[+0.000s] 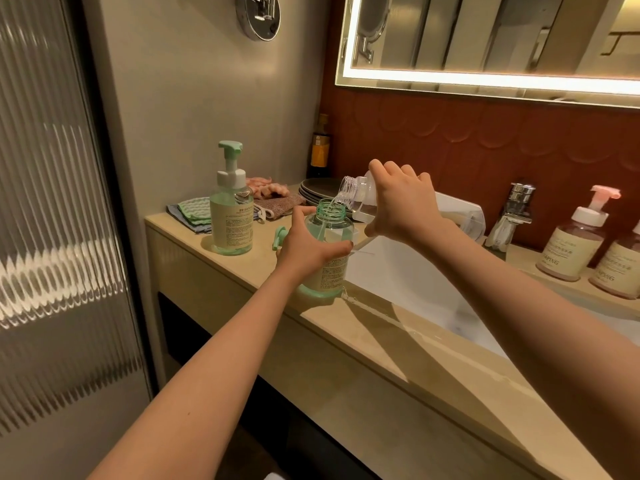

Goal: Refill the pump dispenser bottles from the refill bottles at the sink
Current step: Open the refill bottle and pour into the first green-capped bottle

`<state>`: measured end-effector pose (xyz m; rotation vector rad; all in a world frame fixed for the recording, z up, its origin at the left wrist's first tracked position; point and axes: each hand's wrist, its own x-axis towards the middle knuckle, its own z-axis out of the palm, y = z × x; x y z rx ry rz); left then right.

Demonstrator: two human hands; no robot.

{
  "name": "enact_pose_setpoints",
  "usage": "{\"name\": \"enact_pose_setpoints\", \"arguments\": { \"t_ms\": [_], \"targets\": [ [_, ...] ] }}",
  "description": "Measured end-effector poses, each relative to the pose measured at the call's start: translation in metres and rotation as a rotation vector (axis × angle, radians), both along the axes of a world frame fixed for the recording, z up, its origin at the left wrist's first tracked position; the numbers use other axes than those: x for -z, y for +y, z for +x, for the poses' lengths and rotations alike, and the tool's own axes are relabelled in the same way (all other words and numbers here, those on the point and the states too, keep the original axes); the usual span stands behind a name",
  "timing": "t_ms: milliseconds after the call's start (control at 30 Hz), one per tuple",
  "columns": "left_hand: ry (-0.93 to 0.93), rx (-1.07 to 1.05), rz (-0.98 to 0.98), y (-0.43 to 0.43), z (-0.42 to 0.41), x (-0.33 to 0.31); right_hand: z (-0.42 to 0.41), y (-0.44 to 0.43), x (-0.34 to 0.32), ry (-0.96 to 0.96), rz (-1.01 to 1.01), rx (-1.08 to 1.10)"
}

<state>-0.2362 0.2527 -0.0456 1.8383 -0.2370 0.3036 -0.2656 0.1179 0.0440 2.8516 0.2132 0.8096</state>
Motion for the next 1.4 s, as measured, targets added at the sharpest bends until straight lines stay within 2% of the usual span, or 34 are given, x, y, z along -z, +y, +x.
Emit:
{"name": "enact_pose_setpoints", "arguments": {
  "t_ms": [1400],
  "targets": [
    [0.001, 0.01, -0.022, -0.0007, 0.0003, 0.0002, -0.0004, 0.0009, -0.002, 0.021, 0.008, -0.01]
  ]
}}
